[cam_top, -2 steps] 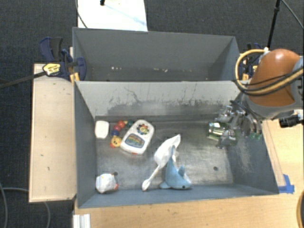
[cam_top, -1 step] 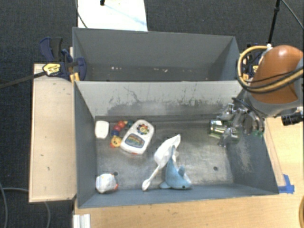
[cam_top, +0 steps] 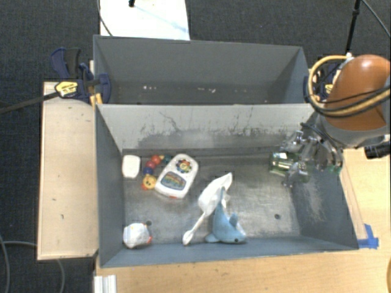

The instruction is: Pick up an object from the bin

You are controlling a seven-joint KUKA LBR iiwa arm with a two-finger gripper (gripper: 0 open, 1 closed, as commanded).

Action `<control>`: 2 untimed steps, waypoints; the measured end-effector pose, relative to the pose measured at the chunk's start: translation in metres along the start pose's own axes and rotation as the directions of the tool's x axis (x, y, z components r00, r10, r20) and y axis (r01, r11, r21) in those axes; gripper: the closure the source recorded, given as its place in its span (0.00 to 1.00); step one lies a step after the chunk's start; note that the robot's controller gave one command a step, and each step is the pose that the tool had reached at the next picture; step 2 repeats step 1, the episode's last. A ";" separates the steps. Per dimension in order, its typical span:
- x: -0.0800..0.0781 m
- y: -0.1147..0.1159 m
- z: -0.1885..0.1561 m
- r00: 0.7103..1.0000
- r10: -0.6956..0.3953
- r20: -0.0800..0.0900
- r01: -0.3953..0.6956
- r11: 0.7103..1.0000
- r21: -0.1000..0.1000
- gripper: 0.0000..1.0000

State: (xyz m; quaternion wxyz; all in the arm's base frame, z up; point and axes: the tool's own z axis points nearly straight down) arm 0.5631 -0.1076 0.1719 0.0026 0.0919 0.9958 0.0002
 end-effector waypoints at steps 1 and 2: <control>0.000 0.000 -0.008 1.000 -0.001 -0.001 0.001 1.000 0.000 1.00; 0.000 0.000 -0.008 1.000 -0.001 -0.001 0.001 1.000 0.000 1.00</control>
Offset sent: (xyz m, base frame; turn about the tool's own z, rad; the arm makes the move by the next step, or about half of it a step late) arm -0.0001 0.0001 0.0104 0.0000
